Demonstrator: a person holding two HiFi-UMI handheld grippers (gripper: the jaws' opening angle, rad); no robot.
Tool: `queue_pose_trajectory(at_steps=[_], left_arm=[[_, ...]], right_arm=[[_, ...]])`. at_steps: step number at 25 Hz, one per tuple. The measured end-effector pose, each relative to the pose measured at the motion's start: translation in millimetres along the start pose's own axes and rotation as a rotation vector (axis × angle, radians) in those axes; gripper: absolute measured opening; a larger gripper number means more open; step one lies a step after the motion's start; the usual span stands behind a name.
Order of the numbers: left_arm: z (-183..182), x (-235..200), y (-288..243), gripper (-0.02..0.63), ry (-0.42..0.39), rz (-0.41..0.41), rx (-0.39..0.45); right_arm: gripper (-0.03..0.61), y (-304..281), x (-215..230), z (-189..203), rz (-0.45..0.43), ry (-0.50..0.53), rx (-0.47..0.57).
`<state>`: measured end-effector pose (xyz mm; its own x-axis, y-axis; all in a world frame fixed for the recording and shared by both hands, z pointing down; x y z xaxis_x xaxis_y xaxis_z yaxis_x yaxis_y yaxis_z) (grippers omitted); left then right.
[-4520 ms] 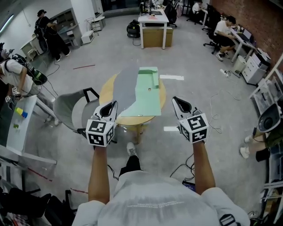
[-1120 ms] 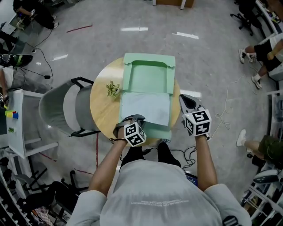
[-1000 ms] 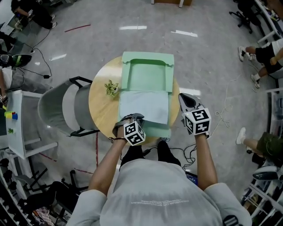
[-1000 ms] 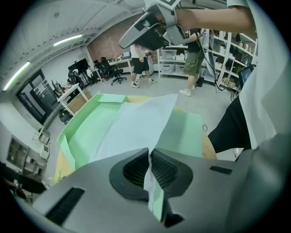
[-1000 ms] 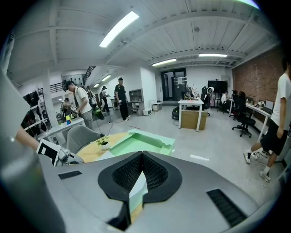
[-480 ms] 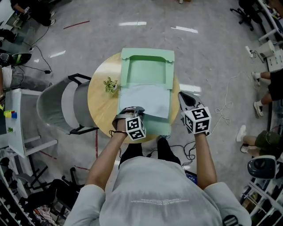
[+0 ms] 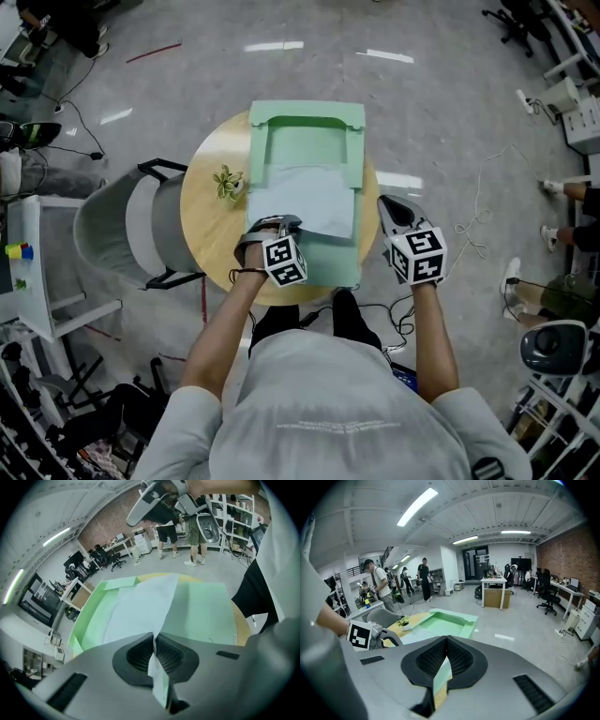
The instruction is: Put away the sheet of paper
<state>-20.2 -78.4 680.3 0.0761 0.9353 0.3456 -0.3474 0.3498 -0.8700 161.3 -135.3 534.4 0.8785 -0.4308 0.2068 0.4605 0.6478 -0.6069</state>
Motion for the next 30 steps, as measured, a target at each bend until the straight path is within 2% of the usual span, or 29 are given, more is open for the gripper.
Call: queue_pose_trajectory(at_steps=[13, 18, 23, 30], left_arm=[[-3.5, -42.9, -26.9, 0.023, -0.04, 0.004, -0.008], [2.7, -63.8, -43.1, 0.023, -0.07, -0.009, -0.057], [5.0, -82.1, -56.6, 0.023, -0.031, -0.02, -0.074], [-3.6, -101.1, -68.8, 0.024, -0.009, -0.018, -0.057]], right_arm=[[0.029, -11.1, 22.4, -2.9, 0.041, -0.052, -0.007], [0.029, -20.4, 33.5, -3.5, 0.049, -0.071, -0.017], [0.029, -25.2, 43.5, -3.3, 0.061, -0.087, -0.025], [0.029, -33.6, 50.3, -6.0, 0.06, -0.099, -0.025]])
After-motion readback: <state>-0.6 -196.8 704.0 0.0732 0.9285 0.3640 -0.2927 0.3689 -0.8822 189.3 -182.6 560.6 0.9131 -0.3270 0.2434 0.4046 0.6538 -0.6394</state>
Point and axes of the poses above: the fingertips, and each gripper's own axes: y backward along the fingers, x to its right, z out of its underside, the point moved 3 cm from there along y, backward along the fingers, and after that the axes turned 7 degrees about -y, right-handed, at the moved point
